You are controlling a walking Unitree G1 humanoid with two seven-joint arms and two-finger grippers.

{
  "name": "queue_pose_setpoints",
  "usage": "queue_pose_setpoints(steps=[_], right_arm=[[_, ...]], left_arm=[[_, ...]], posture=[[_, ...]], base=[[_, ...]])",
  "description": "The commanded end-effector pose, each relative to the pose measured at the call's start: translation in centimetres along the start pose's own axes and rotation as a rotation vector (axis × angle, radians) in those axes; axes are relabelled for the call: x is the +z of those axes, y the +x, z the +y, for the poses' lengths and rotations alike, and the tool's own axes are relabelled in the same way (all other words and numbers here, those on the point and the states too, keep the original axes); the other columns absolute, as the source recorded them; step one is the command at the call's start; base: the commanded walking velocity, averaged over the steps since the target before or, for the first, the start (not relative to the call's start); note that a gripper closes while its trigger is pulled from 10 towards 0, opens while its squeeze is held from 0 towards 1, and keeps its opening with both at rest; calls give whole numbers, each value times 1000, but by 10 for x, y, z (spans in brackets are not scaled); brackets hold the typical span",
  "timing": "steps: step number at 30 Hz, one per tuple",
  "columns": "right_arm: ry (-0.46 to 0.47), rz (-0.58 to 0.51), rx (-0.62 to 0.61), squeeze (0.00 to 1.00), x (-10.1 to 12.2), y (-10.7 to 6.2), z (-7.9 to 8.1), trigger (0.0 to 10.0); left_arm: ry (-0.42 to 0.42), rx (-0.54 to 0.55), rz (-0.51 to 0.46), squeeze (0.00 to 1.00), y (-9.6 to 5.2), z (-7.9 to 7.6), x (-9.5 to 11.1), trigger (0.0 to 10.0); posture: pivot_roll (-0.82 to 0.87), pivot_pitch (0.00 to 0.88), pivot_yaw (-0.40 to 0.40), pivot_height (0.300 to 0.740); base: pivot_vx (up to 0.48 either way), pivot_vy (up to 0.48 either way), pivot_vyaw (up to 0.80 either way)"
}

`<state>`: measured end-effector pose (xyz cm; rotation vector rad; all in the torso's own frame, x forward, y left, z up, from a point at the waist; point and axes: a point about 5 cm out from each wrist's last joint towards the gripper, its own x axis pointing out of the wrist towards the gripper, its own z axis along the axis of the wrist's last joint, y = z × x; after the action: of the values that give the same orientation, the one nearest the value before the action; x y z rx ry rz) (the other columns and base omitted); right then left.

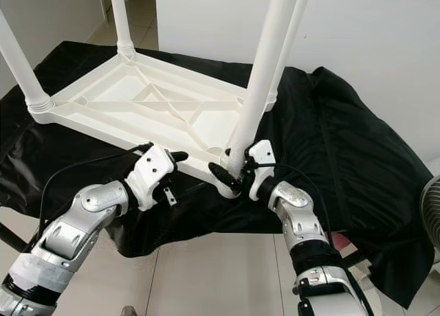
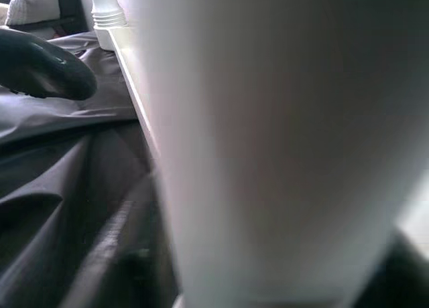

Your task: Building children table

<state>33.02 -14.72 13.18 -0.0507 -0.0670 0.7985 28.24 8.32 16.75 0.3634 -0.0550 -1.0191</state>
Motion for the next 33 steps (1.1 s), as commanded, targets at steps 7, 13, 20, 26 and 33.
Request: queue_pose_setpoints(steps=[7, 13, 20, 26, 33], right_arm=[[-11, 15, 0, 0, -4, -7, -7, 1098], [4, -17, -49, 0, -4, -11, -6, 10000], [51, -98, -182, 0, 3, -11, -4, 10000], [25, -136, -336, 0, 9, -5, 5, 10000], [10, -116, -457, 0, 9, 0, 12, 10000]], left_arm=[[5, -10, -4, 0, 2, 0, -1, 10000], [9, -17, -5, 0, 4, 1, 0, 10000], [7, -26, -2, 0, 4, 0, -1, 10000], [4, -42, -4, 0, 5, -2, -2, 10000], [-1, -63, -8, 0, 7, -7, -2, 10000]], posture=[[13, 15, -81, 740], [5, 21, -72, 740], [-1, 24, -71, 740], [-18, 33, -61, 740], [-24, 38, -57, 740]], base=[[0, 0, 0], [0, 0, 0], [0, 0, 0], [0, 0, 0], [0, 0, 0]])
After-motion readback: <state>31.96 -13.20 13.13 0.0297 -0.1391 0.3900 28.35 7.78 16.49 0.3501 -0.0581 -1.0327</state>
